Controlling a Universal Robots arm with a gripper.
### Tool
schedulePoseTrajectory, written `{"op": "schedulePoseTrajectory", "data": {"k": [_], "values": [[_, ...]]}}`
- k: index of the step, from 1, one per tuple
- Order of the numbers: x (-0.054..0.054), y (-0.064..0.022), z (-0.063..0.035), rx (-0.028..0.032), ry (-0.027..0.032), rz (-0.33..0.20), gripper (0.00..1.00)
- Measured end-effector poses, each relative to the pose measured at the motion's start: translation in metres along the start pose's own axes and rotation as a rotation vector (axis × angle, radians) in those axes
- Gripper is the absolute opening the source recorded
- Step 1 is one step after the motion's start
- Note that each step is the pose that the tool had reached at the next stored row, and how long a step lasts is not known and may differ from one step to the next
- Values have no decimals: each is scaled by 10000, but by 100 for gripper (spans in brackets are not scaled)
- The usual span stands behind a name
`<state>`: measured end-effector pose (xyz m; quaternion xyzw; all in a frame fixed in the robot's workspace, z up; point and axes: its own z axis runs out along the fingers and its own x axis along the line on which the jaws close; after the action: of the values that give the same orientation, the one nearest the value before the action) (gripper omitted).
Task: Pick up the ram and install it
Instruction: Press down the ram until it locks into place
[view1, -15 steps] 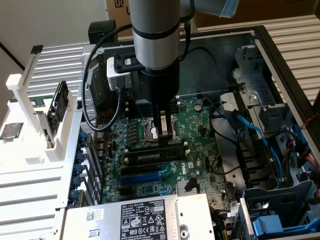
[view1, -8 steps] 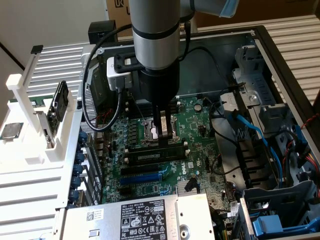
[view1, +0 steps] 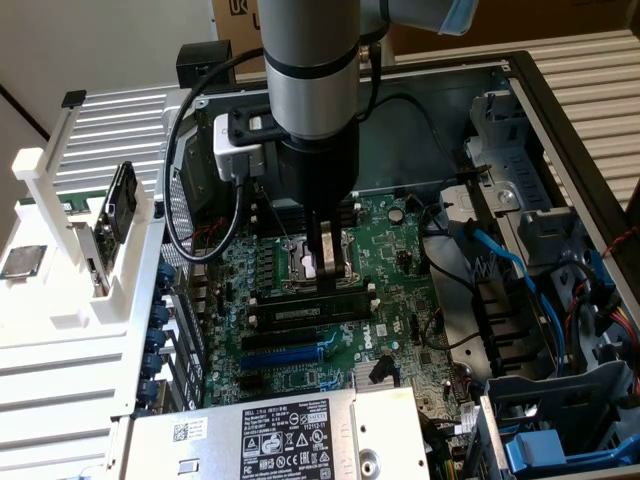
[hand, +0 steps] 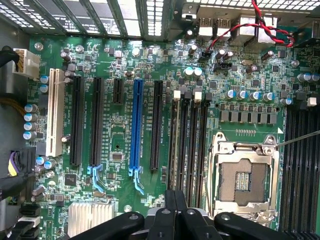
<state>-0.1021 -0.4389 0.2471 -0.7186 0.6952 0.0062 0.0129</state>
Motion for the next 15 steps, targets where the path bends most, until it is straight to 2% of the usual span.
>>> {"op": "schedulePoseTrajectory", "data": {"k": [8,15], "values": [[-31,54,4,61,4,-2,10],[-46,76,42,84,5,-2,10]]}}
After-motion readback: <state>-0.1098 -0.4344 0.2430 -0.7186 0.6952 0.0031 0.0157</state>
